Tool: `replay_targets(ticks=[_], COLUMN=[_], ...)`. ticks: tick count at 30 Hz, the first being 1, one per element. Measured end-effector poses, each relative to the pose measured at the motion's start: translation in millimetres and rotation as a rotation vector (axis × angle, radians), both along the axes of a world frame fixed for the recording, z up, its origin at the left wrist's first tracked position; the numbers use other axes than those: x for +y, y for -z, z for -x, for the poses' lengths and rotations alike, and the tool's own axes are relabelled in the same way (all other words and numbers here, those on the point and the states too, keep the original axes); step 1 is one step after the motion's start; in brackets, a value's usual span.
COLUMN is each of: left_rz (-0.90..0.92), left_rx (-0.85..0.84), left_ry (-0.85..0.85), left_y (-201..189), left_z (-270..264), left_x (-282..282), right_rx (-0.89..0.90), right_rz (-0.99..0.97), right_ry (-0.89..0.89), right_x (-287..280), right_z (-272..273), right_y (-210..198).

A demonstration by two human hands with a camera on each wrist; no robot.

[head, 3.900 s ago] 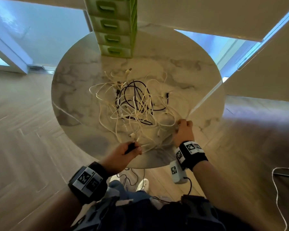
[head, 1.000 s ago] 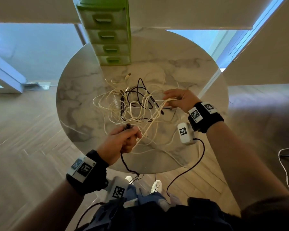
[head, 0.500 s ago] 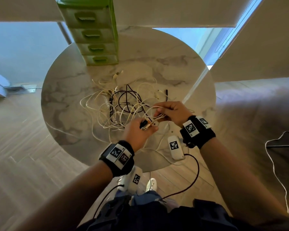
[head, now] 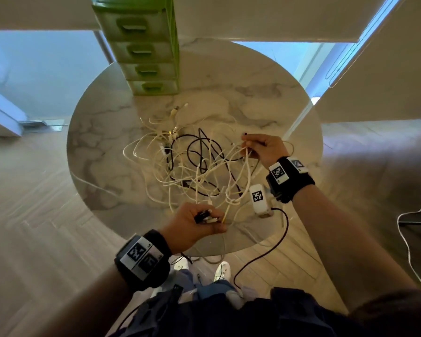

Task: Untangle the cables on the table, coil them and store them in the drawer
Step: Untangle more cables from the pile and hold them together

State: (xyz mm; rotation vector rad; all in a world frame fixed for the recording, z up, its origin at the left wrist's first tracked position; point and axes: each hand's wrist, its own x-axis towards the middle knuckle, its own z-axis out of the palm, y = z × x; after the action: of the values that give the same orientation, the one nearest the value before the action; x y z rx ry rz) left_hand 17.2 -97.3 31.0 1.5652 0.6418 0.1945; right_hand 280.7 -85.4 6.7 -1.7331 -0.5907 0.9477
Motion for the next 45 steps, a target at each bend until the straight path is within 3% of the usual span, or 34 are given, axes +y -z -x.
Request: replay_targets(ticks=[5, 10, 16, 20, 21, 24, 27, 29, 31, 34, 37, 45], left_rz=[0.115, 0.174, 0.233, 0.178, 0.163, 0.099, 0.006, 0.040, 0.255, 0.558, 0.741, 0.659], left_rx=[-0.005, -0.004, -0.002, -0.011, -0.020, 0.008, 0.152, 0.235, 0.237, 0.114, -0.015, -0.054], left_ry=[-0.184, -0.349, -0.342, -0.263, -0.233, -0.140, 0.002, 0.015, -0.042, -0.113, -0.182, -0.340], left_y=[-1, -1, 6, 8, 9, 12, 20, 25, 21, 7, 2, 4], left_z=[11, -3, -19, -30, -33, -39, -41, -45, -54, -67, -75, -74], left_x=[3, 1, -7, -15, -18, -24, -23, -24, -25, -22, -17, -16], right_rx=[-0.204, -0.453, -0.697, -0.536, -0.471, -0.335, -0.211, -0.212, -0.255, -0.337, -0.408, -0.344], right_rz=[0.074, 0.117, -0.027, 0.387, 0.398, 0.255, 0.174, 0.209, 0.278, 0.309, 0.284, 0.253], right_ry=[-0.127, -0.281, -0.054, -0.624, -0.658, -0.398, -0.170, -0.174, -0.234, -0.289, -0.305, -0.223], right_x=[8, -21, -77, -102, -105, -116, -130, -139, -147, -154, -161, -176], right_z=[8, 25, 36, 68, 75, 88, 92, 92, 93, 97, 101, 93], right_y=[-14, -48, -66, -66, -59, -39, -35, -36, -37, -38, -40, -35])
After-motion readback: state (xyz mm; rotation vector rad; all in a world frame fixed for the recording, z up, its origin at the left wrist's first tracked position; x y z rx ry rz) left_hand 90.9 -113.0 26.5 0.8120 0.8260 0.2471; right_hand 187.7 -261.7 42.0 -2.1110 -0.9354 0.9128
